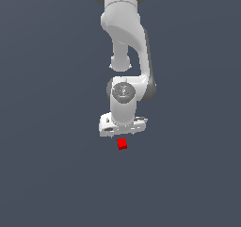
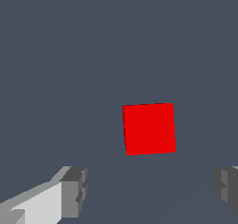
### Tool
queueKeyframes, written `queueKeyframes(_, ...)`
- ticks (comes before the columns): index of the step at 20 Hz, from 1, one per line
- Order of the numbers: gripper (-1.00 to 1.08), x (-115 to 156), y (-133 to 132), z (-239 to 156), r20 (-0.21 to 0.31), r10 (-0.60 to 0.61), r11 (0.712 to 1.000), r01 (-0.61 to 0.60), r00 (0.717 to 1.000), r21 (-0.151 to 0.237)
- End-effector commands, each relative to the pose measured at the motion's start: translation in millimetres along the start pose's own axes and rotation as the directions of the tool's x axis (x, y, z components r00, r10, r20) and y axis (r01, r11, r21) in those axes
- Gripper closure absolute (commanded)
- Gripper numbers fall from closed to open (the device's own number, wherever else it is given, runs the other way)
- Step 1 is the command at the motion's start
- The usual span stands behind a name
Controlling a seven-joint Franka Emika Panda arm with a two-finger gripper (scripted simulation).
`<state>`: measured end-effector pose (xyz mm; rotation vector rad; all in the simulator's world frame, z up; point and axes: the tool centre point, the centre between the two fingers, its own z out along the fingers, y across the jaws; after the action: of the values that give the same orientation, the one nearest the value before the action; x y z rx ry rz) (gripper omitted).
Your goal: Pick up the red cube and move it to a goal position.
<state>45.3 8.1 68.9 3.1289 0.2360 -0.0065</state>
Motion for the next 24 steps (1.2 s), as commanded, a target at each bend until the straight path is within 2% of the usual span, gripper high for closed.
queueKeyframes(1,-0.92,7.8,1.8,15.5,-0.002,-0.02,1.0,0.02,1.0,0.001)
queueKeyframes(9,-0.92,23.5,4.7,44.6,-0.004,-0.056,0.998,0.056,0.998,0.003)
queueKeyframes(17,-0.92,26.9,4.8,48.9,-0.005,-0.063,0.998,0.063,0.998,0.003)
queueKeyframes(18,1.08,26.9,4.8,48.9,-0.005,-0.063,0.998,0.063,0.998,0.003)
queueKeyframes(24,1.08,26.9,4.8,48.9,-0.005,-0.063,0.998,0.063,0.998,0.003)
